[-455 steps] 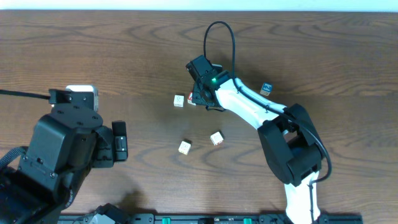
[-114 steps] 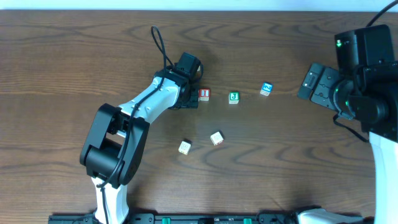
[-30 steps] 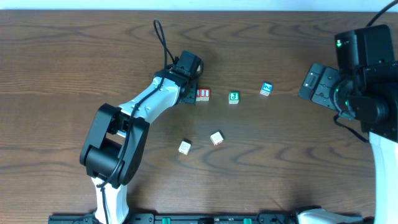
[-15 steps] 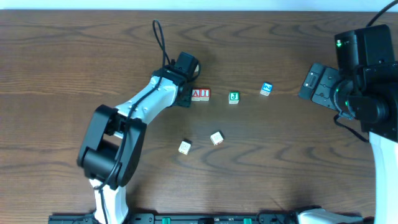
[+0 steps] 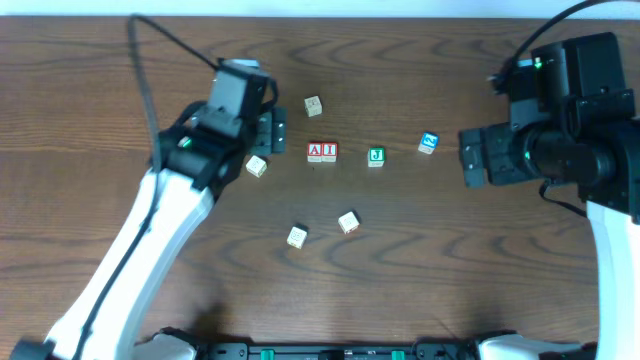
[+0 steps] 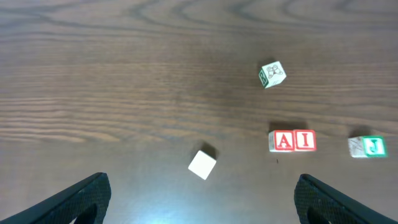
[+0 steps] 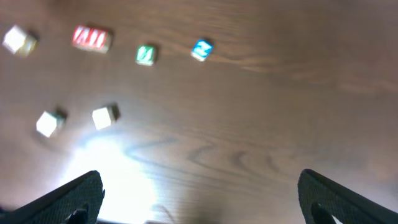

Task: Spell out Ai2
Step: 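Move the right gripper over the blue 2 block, then lower the right gripper and grasp the blue 2 block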

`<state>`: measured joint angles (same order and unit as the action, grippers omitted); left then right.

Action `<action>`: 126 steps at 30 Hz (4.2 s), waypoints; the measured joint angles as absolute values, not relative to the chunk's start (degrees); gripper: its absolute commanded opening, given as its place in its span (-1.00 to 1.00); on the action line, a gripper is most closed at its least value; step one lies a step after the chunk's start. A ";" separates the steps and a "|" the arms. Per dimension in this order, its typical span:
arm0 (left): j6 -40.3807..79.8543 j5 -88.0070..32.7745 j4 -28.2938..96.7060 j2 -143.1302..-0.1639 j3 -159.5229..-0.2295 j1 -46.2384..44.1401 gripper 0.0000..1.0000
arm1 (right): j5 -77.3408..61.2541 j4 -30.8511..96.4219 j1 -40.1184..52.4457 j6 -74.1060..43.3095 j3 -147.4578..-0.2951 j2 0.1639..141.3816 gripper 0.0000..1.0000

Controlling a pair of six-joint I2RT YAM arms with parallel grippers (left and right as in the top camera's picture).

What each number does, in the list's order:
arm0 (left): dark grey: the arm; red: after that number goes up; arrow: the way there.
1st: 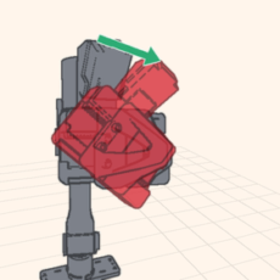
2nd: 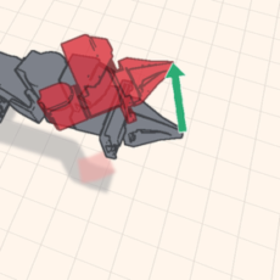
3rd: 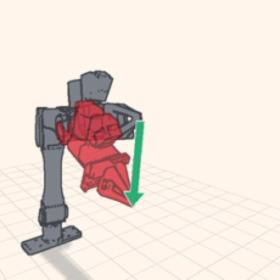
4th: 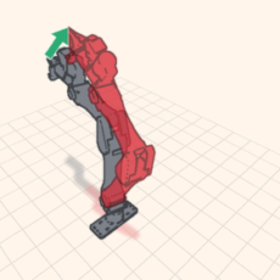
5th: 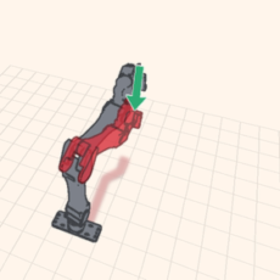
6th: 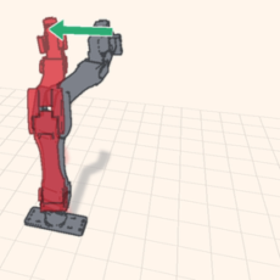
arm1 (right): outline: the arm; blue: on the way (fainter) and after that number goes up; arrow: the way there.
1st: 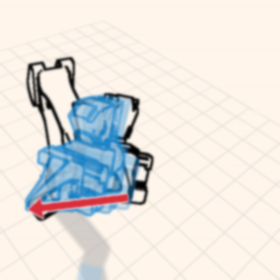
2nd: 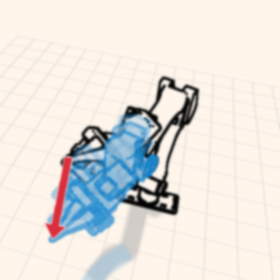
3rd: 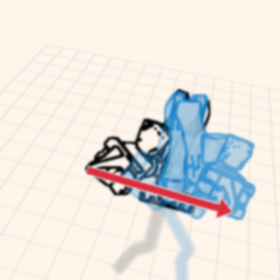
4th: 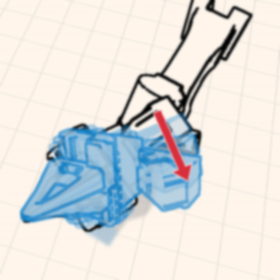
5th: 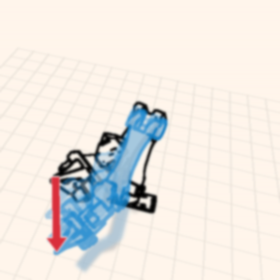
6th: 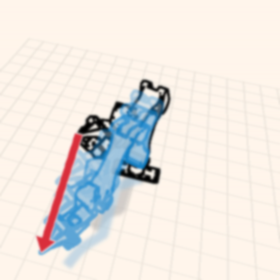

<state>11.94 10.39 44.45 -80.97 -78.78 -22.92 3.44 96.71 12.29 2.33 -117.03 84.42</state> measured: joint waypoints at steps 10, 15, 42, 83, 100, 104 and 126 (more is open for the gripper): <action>11.57 10.59 53.08 -72.05 -78.83 -22.92 0.91 | -2.26 91.81 12.10 26.41 -117.03 92.20 0.96; 10.92 11.03 54.48 -71.83 -78.83 -22.92 0.91 | -2.57 90.65 11.73 34.89 -117.01 100.68 0.79; 10.48 13.76 55.81 -71.83 -78.83 -22.92 0.91 | -9.52 83.99 0.64 53.23 -116.95 129.86 0.70; 10.92 14.61 53.30 -75.44 -78.83 -22.92 0.91 | -10.76 74.63 2.92 56.18 -115.61 137.53 -0.10; 10.90 14.61 53.34 -75.44 -78.83 -22.92 0.91 | -11.22 74.54 3.11 49.89 -115.66 137.43 -0.74; 10.90 14.61 53.49 -75.44 -78.83 -22.92 0.91 | -11.16 74.56 4.27 48.25 -115.66 137.43 -0.77; 10.92 18.20 59.96 -70.30 -78.83 -22.92 0.91 | -9.37 70.85 10.94 10.44 -122.21 137.25 -0.78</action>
